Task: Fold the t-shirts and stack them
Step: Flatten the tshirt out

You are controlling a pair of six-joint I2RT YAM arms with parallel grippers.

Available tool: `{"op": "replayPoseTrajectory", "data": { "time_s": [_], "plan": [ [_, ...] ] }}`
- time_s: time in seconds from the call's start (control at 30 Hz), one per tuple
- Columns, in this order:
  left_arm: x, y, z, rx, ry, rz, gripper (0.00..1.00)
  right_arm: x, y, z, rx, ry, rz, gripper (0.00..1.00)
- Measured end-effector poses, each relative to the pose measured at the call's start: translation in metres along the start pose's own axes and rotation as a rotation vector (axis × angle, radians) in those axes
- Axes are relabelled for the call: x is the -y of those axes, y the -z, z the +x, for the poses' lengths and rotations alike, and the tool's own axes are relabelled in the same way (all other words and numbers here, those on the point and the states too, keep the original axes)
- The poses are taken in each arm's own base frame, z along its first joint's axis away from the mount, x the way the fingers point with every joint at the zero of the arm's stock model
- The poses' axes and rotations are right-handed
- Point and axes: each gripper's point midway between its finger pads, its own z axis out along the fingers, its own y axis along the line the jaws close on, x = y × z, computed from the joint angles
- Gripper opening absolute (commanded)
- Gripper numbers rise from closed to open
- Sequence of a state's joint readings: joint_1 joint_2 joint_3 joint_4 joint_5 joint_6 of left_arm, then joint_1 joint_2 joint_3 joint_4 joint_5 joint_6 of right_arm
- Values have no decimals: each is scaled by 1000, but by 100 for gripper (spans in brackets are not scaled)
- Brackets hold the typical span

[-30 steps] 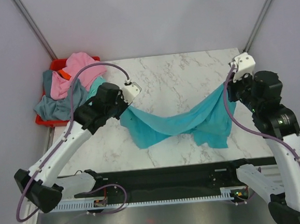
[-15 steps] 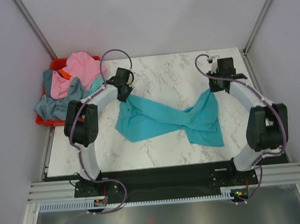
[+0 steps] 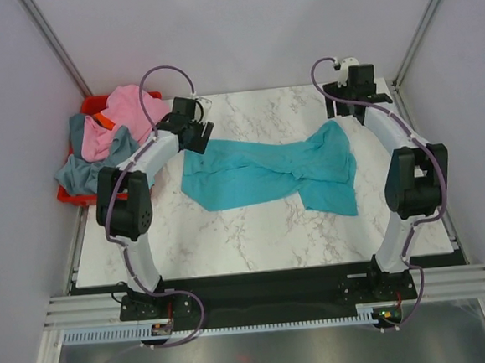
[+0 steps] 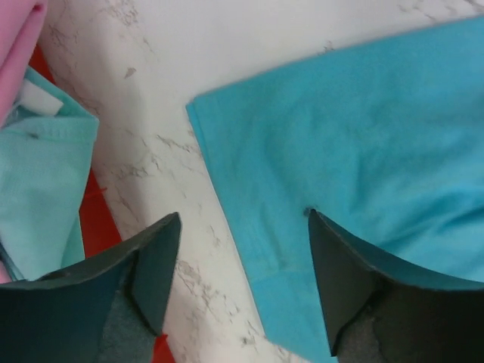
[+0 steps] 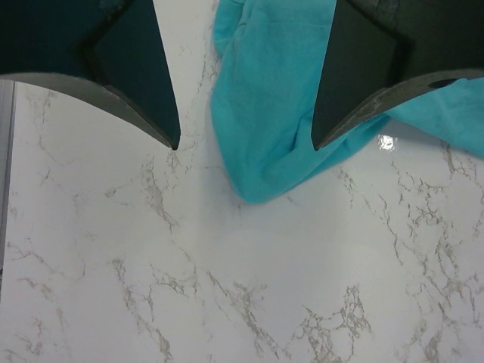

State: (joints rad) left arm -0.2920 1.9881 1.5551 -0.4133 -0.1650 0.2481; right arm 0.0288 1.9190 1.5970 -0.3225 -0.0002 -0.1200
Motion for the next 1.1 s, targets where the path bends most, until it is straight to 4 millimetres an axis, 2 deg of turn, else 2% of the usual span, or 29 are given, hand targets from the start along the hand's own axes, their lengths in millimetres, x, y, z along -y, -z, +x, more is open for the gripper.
{"op": "replayPoseTrajectory", "data": {
  "time_s": [0.1, 0.2, 0.27, 0.37, 0.53, 0.67, 0.77, 0.83, 0.93, 1.0, 1.1],
  "plan": [
    [8, 30, -1, 14, 42, 72, 70, -5, 21, 5, 4, -6, -23, 78],
    [16, 44, -5, 24, 74, 129, 65, -12, 44, 6, 16, -17, -58, 77],
    [20, 42, 3, -6, 73, 145, 62, -17, 56, 3, 30, -26, -83, 77],
    [24, 29, 20, -58, 42, 152, 64, -24, 67, -4, 56, -18, -128, 75],
    [26, 10, 52, -140, -36, 151, 65, -34, 66, 6, 39, 40, -192, 72],
    [23, 6, 54, -145, -68, 138, 65, -44, 64, 38, -61, 126, -256, 69],
    [20, 5, 52, -139, -84, 124, 65, -50, 69, 80, -171, 175, -310, 69],
    [19, 5, 52, -140, -91, 123, 65, -55, 77, 117, -262, 196, -343, 69],
    [19, 5, 52, -139, -91, 124, 65, -59, 94, 159, -380, 206, -382, 68],
    [19, 5, 52, -139, -91, 126, 65, -60, 101, 172, -428, 203, -397, 67],
    [20, 5, 53, -140, -91, 128, 65, -59, 105, 177, -452, 187, -410, 67]
  ]
}}
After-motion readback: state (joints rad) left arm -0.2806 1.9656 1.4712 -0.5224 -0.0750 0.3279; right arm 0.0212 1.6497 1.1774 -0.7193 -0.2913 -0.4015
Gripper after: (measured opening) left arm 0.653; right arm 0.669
